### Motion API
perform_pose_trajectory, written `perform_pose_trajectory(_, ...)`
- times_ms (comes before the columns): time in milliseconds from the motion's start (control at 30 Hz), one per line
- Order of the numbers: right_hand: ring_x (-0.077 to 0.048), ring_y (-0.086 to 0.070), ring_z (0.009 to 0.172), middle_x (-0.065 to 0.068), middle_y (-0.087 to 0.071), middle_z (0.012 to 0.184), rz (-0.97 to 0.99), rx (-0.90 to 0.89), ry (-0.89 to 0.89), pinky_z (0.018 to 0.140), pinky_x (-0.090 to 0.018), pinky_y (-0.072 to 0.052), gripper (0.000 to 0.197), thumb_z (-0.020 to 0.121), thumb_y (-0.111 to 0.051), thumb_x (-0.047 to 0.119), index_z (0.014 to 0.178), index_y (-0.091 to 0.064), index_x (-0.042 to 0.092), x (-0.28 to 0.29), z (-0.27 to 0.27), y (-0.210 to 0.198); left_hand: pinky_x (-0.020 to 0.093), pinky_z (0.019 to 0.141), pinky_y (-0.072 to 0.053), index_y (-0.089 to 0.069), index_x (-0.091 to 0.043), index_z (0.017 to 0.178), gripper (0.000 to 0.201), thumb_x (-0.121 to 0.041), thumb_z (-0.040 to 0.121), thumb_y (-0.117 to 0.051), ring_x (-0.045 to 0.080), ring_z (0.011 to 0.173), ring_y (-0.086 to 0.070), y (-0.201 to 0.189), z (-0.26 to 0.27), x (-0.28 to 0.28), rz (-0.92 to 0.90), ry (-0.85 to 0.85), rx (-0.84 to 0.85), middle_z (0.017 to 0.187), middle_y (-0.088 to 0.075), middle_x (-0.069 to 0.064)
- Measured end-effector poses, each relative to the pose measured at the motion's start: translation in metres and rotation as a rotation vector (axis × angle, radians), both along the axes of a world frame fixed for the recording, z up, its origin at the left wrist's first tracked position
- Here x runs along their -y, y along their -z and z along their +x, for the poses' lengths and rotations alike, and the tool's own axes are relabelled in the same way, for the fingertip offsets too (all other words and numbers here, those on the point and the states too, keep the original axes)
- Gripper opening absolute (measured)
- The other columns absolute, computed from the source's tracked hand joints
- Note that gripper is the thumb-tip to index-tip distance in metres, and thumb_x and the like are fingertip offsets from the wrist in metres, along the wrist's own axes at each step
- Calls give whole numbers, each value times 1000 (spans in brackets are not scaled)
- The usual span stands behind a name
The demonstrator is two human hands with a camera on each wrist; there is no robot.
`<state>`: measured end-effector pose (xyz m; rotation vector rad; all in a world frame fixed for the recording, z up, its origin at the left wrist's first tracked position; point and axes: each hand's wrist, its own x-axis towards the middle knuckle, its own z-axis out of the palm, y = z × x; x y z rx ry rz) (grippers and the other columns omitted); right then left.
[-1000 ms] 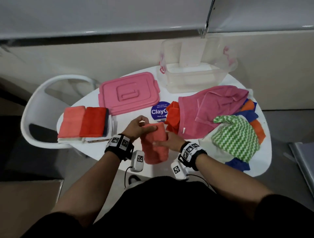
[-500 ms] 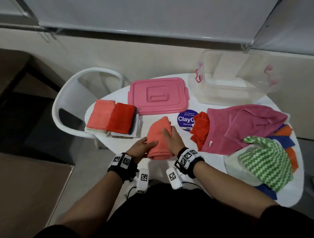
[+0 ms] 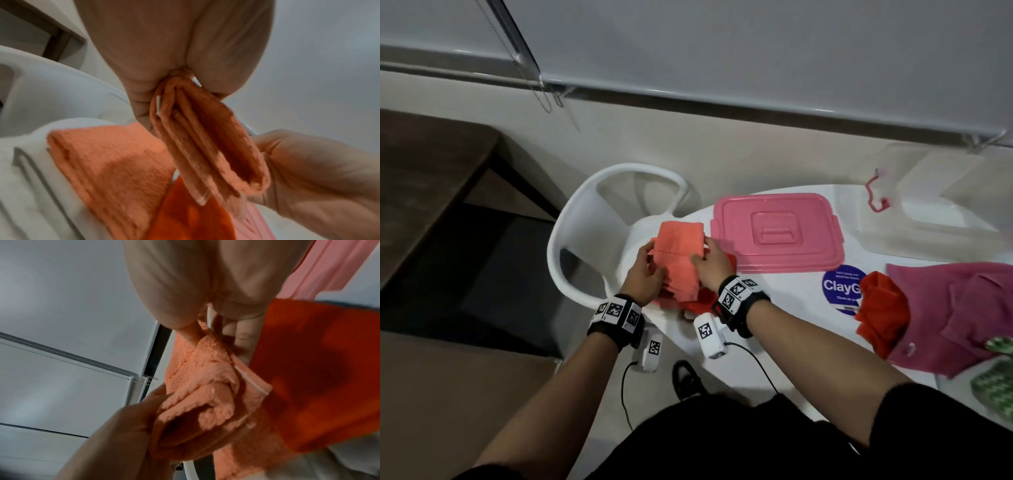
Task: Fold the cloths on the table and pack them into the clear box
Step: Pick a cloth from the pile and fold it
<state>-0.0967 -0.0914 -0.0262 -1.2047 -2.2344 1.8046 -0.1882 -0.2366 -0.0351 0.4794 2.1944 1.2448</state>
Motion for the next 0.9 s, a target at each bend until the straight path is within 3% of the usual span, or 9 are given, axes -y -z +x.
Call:
perform_pose_trajectory(100,-18,-64,72,-5,-68,102,-29,15,-13,58,-26,-49,60,95,-51,9,149,-30,27,10,-25,8,38,89,-54,-33,-23,146,60,-7,94,-56,19,87,-64,16,-24,10,-12,-2,-16,104,-63,-2)
perform_pose_trajectory(167,-21,-65,81,-6,-67,112,-27,60,-32,62,-26,-50,70,91,-51,4,152,-24,25,14,-32,17,41,100,-48,-30,-21,149,63,-14,93,-59,22,106,-60,28,-31,16,-25,27,2,126,-59,9)
perform_pose_trajectory(300,-18,-65,86,-1,-63,111,-1,75,-81,72,-28,-55,89,86,-61,-1,156,-13,24,14,-29,23,39,109,-39,-32,-10,149,86,-55,79,-51,24,129,-49,49,-28,27,13,114,-69,145,-46,12)
perform_pose_trajectory(367,-14,-61,85,2,-61,104,138,39,-24,81,-30,-53,85,83,-66,1,153,-24,27,11,-25,22,37,108,-35,-33,-7,149,82,-52,81,-42,30,129,-45,58,-27,30,-68,184,-204,143,-46,16)
perform_pose_trajectory(500,-21,-54,102,0,-56,112,627,29,-41,95,-41,-47,45,81,-63,18,125,-54,26,1,-9,23,49,97,-43,-47,-16,139,64,-28,76,-44,34,117,-47,53,-28,27,-216,210,-643,134,-52,14)
perform_pose_trajectory(600,-25,-47,111,-3,-54,117,828,91,-145,100,-48,-40,41,81,-58,30,120,-57,21,7,5,37,48,108,-34,-51,-18,137,54,-28,85,-40,34,132,-39,41,-27,2,-156,309,-816,145,-46,13)
perform_pose_trajectory(733,-32,-19,147,-12,-24,160,817,224,-332,120,-54,-16,67,93,-30,48,153,-29,19,20,20,69,54,119,-15,-29,-19,153,59,-39,99,-21,33,150,-9,60,-26,-21,-297,635,-819,162,-16,13)
perform_pose_trajectory(800,-31,-1,152,-10,-5,165,831,289,-419,122,-51,-5,72,95,-11,53,158,-11,18,24,27,84,55,119,-8,-9,-21,157,62,-43,100,-10,29,151,9,82,-24,-16,-407,704,-771,164,2,9)
perform_pose_trajectory(900,-30,6,152,-10,1,165,860,296,-448,123,-50,-3,69,99,-9,51,158,-4,17,25,32,96,55,120,-3,-6,-18,157,63,-45,100,-12,29,150,11,96,-24,-12,-445,723,-792,164,3,11)
